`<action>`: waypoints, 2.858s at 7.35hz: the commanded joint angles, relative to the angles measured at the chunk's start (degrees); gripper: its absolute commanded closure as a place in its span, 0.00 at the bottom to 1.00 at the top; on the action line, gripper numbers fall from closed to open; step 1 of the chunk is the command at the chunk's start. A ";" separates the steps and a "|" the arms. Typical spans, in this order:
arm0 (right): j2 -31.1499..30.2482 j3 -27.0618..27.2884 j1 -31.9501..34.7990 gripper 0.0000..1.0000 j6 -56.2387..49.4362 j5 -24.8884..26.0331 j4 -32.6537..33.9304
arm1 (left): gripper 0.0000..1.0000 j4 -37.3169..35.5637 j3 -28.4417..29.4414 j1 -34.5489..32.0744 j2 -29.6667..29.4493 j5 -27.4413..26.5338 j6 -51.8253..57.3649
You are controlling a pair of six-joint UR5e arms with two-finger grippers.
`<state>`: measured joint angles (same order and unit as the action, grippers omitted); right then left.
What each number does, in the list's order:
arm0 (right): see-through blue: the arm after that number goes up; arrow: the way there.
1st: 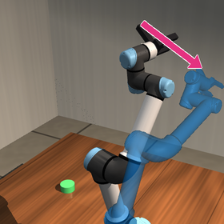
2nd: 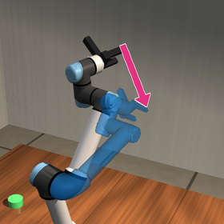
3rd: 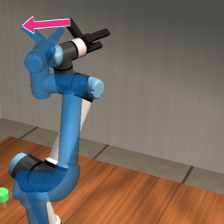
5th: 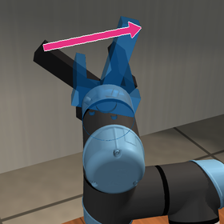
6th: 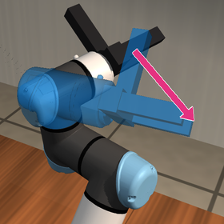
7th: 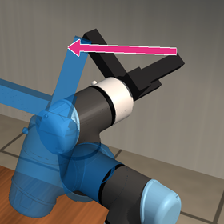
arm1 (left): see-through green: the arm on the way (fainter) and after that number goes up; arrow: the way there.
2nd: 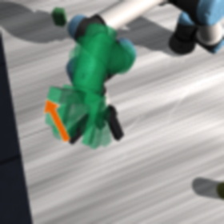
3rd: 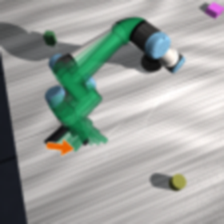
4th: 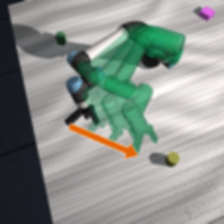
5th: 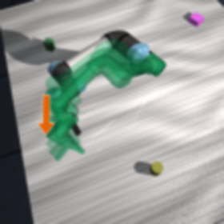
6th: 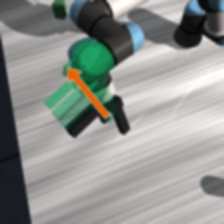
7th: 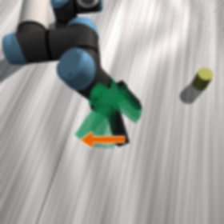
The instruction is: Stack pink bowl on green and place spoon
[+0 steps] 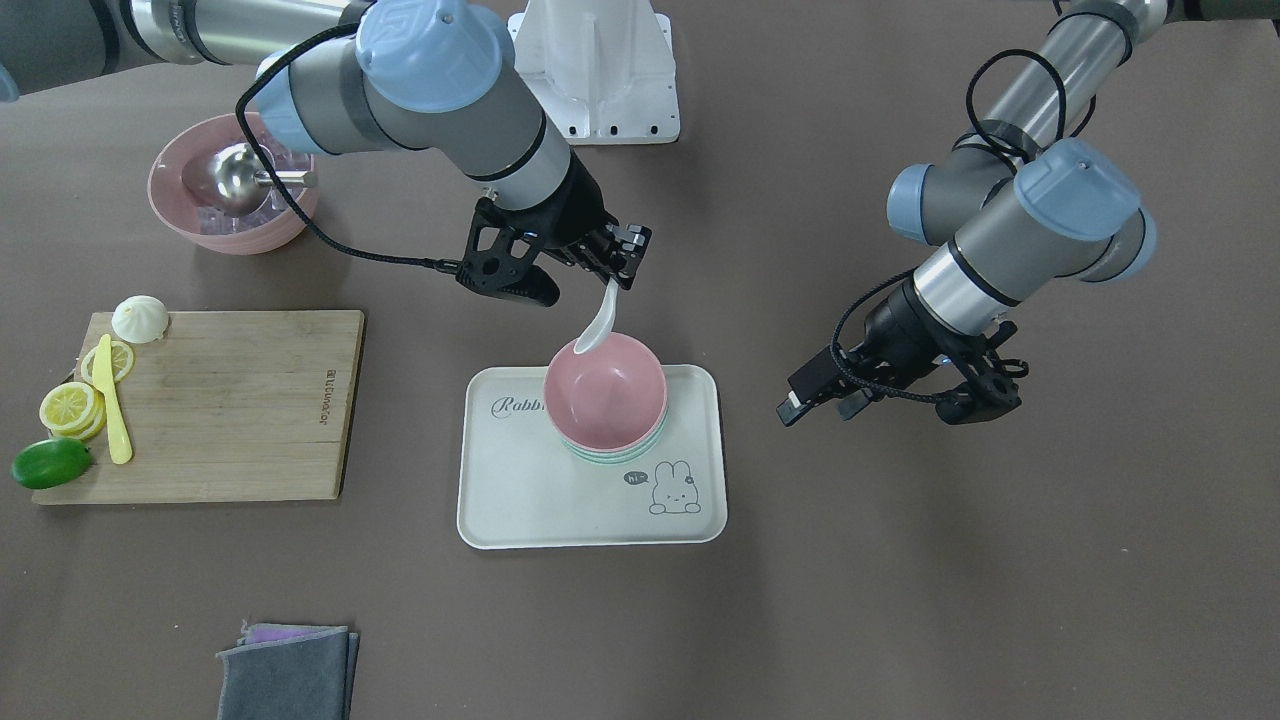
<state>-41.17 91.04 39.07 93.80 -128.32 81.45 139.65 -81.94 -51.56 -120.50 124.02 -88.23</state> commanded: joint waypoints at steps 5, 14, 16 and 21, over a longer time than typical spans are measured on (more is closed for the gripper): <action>2.93 -3.66 1.36 1.00 -16.60 0.88 9.52 | 0.02 0.10 0.20 0.06 0.53 0.00 -0.10; -0.90 -0.80 4.68 0.00 -20.14 -0.16 9.60 | 0.02 3.33 0.11 -0.29 3.06 -0.27 4.78; -11.35 5.36 8.81 0.00 -29.33 -0.53 10.30 | 0.02 1.61 0.54 -7.54 9.21 4.44 12.98; -31.66 17.42 23.30 0.00 -68.53 -0.70 27.62 | 0.02 -18.34 0.72 -27.59 20.99 10.36 64.69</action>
<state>-67.37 107.06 58.13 32.12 -128.60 108.40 123.66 -81.79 -73.83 -102.93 133.07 -34.16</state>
